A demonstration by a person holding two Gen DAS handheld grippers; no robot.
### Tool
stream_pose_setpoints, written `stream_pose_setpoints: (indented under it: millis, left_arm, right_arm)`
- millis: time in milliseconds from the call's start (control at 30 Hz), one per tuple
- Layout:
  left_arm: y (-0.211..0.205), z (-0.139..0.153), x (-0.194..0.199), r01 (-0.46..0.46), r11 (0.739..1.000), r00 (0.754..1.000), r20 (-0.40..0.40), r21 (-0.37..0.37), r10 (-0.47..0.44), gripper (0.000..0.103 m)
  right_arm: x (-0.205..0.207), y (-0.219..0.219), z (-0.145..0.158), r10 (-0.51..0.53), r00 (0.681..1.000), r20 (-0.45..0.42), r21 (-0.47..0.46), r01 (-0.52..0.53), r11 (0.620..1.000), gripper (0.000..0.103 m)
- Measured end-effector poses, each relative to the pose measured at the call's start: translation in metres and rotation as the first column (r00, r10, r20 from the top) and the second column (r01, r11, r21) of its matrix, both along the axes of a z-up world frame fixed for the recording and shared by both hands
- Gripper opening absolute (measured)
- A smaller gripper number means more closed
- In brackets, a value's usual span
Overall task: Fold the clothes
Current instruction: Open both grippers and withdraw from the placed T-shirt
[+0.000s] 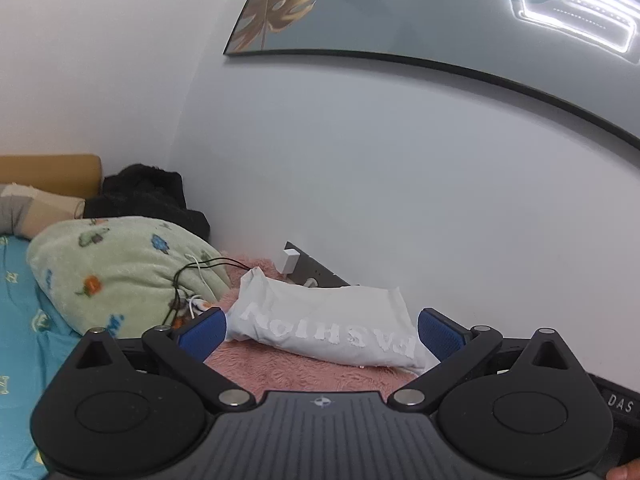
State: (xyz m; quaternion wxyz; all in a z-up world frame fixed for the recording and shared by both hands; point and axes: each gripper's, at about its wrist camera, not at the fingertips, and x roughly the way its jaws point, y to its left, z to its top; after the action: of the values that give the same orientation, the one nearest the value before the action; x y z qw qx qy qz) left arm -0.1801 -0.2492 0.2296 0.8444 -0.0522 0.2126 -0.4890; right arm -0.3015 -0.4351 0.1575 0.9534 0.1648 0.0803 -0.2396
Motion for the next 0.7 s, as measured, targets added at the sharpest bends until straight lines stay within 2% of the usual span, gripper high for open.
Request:
stream_pose_setpoints:
  millis: [233, 367, 467, 600, 700]
  left_arm:
    - [0.037, -0.016, -0.057, -0.042, 0.999, 0.989, 0.141, 0.02, 0.039, 0.103]
    - [0.053, -0.029, -0.08, -0.07, 0.997, 0.979, 0.19, 0.011, 0.067, 0.103]
    - [0.063, -0.04, -0.092, -0.101, 0.995, 0.971, 0.221, 0.012, 0.095, 0.103]
    - [0.071, -0.055, -0.101, -0.162, 0.986, 0.947, 0.287, 0.035, 0.145, 0.103]
    - [0.076, -0.067, -0.1, -0.17, 0.984, 0.947, 0.285, 0.045, 0.15, 0.103]
  right_arm:
    - [-0.015, 0.031, -0.015, -0.013, 1.0, -0.016, -0.058, 0.012, 0.998, 0.085]
    - [-0.019, 0.048, -0.024, -0.039, 0.999, -0.012, -0.108, 0.037, 0.993, 0.085]
    - [-0.02, 0.057, -0.032, -0.049, 0.999, -0.007, -0.131, 0.048, 0.99, 0.085]
    - [-0.019, 0.07, -0.039, -0.058, 0.998, -0.01, -0.16, 0.055, 0.986, 0.085]
    - [-0.018, 0.076, -0.043, -0.066, 0.998, -0.012, -0.171, 0.063, 0.983, 0.085]
